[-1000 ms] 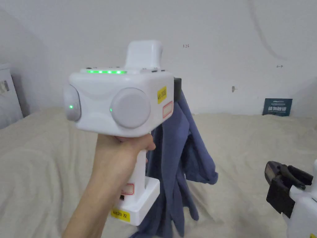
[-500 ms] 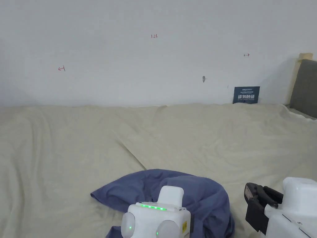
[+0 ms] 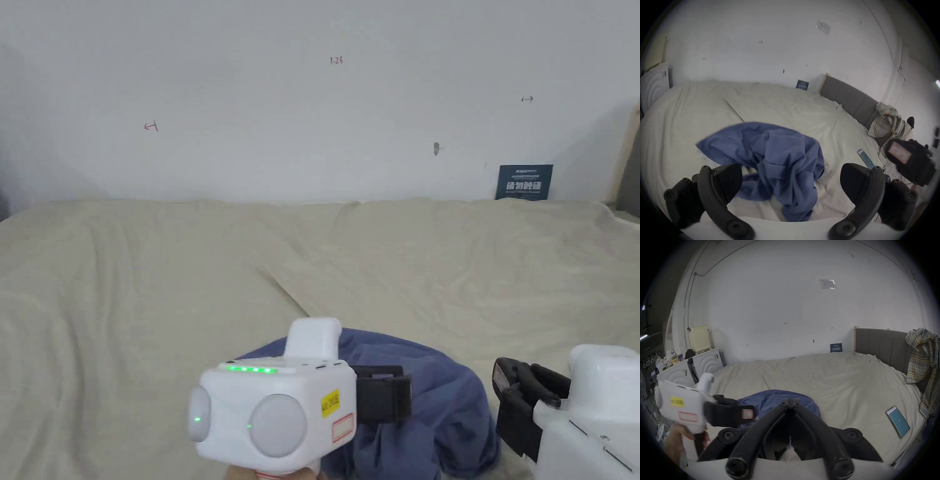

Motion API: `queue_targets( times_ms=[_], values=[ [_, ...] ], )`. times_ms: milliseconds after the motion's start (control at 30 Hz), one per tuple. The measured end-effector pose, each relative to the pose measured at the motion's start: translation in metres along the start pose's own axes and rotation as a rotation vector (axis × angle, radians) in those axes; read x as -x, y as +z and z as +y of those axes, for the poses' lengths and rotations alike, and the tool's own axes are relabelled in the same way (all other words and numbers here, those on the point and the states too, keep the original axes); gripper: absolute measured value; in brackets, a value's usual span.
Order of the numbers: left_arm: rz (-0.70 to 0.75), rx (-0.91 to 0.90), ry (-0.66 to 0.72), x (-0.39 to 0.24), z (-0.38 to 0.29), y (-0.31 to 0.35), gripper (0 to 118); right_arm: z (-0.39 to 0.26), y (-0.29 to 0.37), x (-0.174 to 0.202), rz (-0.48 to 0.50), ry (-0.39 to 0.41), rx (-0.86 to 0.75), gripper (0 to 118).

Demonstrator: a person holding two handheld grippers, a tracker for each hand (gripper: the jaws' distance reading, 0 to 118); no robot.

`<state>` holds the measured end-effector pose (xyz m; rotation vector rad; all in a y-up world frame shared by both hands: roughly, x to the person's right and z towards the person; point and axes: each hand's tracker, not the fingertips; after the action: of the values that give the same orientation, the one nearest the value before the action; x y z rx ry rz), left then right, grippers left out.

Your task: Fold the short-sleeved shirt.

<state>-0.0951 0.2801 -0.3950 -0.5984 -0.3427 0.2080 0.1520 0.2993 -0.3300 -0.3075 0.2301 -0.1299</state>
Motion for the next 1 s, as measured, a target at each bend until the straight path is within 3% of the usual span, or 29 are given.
queue_targets(
  times_ms=[100,167,200,233,267,333,400,500,633,800,833,867,933,967,1000],
  values=[
    [0.097,-0.059,-0.059,0.014,-0.007,0.041,111,0.000,0.003,0.009,0.018,-0.009,-0.014,0],
    [0.175,-0.056,-0.092,0.025,-0.016,0.062,72,-0.002,0.003,0.015,0.046,-0.009,-0.012,0],
    [0.215,-0.057,-0.100,0.029,-0.023,0.070,48,-0.003,0.003,0.018,0.047,-0.006,-0.010,0],
    [0.248,-0.044,-0.097,0.035,-0.032,0.076,15,-0.005,0.001,0.022,0.052,0.001,-0.004,0],
    [0.272,-0.042,-0.082,0.043,-0.041,0.083,2,-0.007,0.000,0.026,0.062,0.010,0.004,0],
    [0.230,-0.041,0.010,0.058,-0.056,0.094,0,-0.011,-0.001,0.032,0.076,0.017,0.015,0],
    [0.225,-0.013,0.078,0.073,-0.072,0.096,0,-0.016,-0.002,0.039,0.080,0.017,0.025,0],
    [0.345,0.054,0.019,0.074,-0.086,0.087,0,-0.018,-0.005,0.045,0.104,0.030,0.043,0],
    [0.259,0.053,0.073,0.075,-0.087,0.078,0,-0.020,-0.010,0.050,0.112,0.043,0.054,0],
    [0.303,0.098,0.007,0.075,-0.079,0.050,0,-0.022,-0.013,0.052,0.116,0.063,0.069,0],
    [0.319,0.102,-0.005,0.077,-0.077,0.043,7,-0.022,-0.014,0.052,0.113,0.067,0.071,0],
    [0.310,0.101,0.003,0.081,-0.076,0.038,29,-0.022,-0.016,0.051,0.113,0.069,0.073,0],
    [0.251,0.092,0.058,0.091,-0.073,0.026,98,-0.023,-0.020,0.049,0.107,0.060,0.078,0],
    [0.220,0.098,0.094,0.096,-0.071,0.020,110,-0.023,-0.023,0.047,0.105,0.049,0.080,0],
    [0.204,0.097,0.103,0.100,-0.069,0.014,111,-0.024,-0.026,0.045,0.105,0.040,0.088,0]
  ],
)
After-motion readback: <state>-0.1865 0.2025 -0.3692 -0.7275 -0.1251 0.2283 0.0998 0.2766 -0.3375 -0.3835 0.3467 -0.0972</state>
